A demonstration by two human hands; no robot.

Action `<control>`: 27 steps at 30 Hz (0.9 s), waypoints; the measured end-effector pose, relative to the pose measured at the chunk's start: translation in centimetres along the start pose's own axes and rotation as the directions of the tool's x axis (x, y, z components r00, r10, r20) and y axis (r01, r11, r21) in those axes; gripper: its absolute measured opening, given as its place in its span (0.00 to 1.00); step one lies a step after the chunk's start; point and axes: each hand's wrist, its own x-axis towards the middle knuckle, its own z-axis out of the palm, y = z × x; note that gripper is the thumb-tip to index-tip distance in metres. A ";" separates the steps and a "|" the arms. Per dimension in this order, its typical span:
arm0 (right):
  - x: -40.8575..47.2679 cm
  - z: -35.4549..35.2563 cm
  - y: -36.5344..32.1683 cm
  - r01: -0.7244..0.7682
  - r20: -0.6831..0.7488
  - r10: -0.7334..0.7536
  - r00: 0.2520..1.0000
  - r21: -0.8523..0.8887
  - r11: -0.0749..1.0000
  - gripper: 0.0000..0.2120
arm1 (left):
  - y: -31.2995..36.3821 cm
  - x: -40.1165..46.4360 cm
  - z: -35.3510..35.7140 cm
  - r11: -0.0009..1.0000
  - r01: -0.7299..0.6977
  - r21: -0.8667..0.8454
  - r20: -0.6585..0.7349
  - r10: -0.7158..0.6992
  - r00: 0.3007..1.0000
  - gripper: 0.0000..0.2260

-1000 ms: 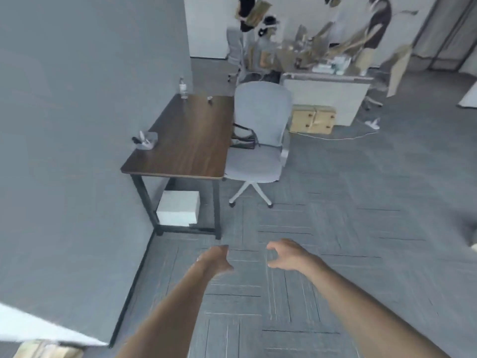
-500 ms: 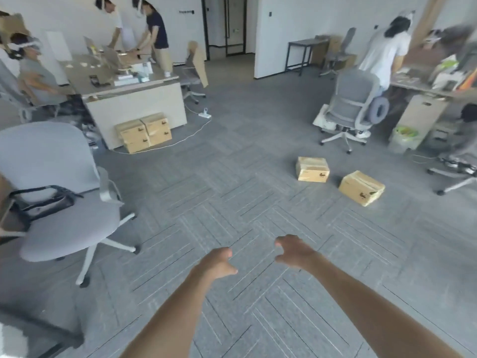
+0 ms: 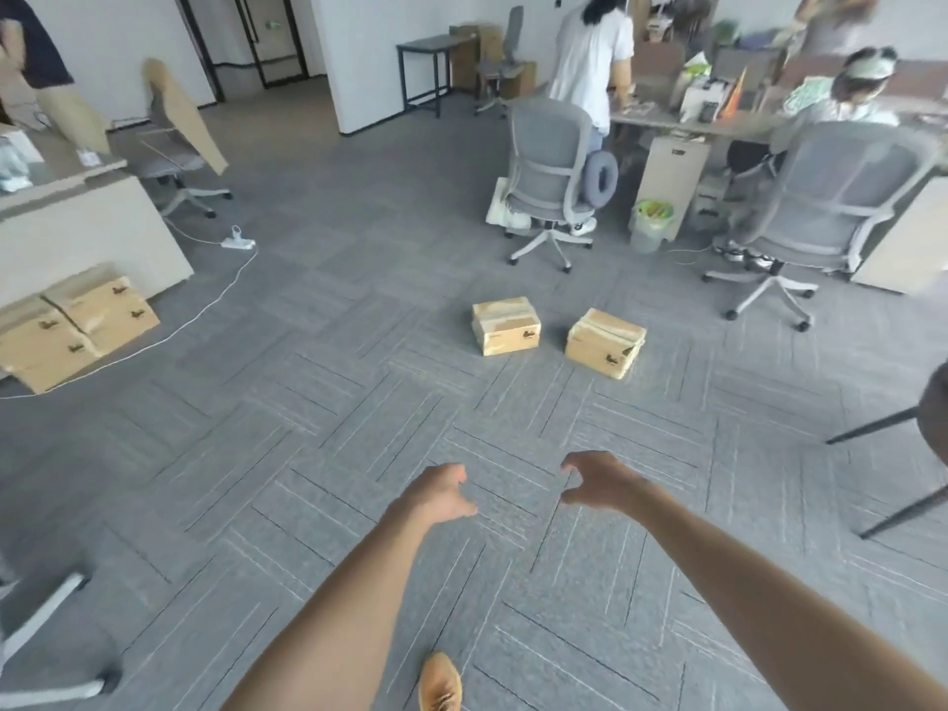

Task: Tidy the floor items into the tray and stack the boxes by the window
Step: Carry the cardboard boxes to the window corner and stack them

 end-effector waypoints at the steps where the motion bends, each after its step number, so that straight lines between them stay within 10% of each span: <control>1: 1.9 -1.1 0.2 -0.023 -0.006 0.023 1.000 0.007 1.000 0.28 | 0.7 2.5 -1.4 1.000 -0.011 0.005 0.007 0.011 1.000 0.27; 27: 49.0 -32.3 11.5 -0.126 -0.010 0.129 0.992 0.137 0.982 0.30 | 22.6 54.5 -24.4 0.981 -0.106 0.162 0.132 0.084 0.988 0.23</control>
